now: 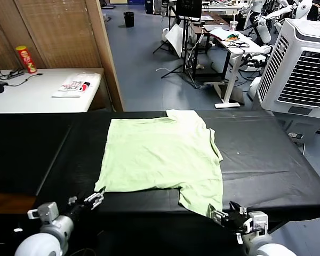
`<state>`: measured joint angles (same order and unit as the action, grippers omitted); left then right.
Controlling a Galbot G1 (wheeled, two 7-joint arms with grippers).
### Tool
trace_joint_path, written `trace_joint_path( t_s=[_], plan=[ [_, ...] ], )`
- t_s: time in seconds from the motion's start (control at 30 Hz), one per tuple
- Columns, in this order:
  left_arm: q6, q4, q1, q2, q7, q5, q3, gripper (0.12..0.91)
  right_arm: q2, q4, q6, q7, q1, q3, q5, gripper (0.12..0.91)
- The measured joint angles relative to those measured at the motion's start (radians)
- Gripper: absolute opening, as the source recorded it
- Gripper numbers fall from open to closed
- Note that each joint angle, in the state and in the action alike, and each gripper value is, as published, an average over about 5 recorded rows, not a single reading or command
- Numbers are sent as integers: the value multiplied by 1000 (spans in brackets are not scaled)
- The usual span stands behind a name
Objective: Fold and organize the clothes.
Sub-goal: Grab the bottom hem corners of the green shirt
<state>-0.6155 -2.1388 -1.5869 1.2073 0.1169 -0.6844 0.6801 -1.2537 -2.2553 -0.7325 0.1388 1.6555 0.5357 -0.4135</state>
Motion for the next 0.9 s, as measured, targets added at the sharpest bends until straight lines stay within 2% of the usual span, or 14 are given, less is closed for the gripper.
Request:
trace_joint_path(
  t_s=[0.07, 0.27, 0.3, 0.4, 0.47, 0.67, 0.77, 0.9],
  plan=[
    [2, 3, 1, 2, 0, 2, -1, 798, -2, 2, 1, 1, 1, 0, 1, 622],
    [19, 18, 9, 10, 1, 12, -6, 796, -9, 8, 3, 5, 5, -3, 3, 313],
    [21, 20, 10, 11, 1, 14, -7, 786, -11, 8, 3, 5, 6, -3, 3, 263],
    [26, 24, 10, 14, 2, 19, -11, 687, -15, 4, 6, 8, 11, -6, 5, 147],
    [31, 21, 8, 16, 1, 24, -15, 577, -19, -1, 12, 10, 15, -6, 8, 124],
    [38, -3, -2, 28, 3, 48, -23, 258, -27, -34, 32, 17, 40, 6, 20, 122],
    [37, -22, -16, 34, 3, 56, -17, 139, -33, -62, 31, 25, 60, 15, 29, 122],
    [37, -55, -47, 45, 4, 66, -1, 126, -45, -110, 31, 29, 105, 22, 44, 122]
  ],
)
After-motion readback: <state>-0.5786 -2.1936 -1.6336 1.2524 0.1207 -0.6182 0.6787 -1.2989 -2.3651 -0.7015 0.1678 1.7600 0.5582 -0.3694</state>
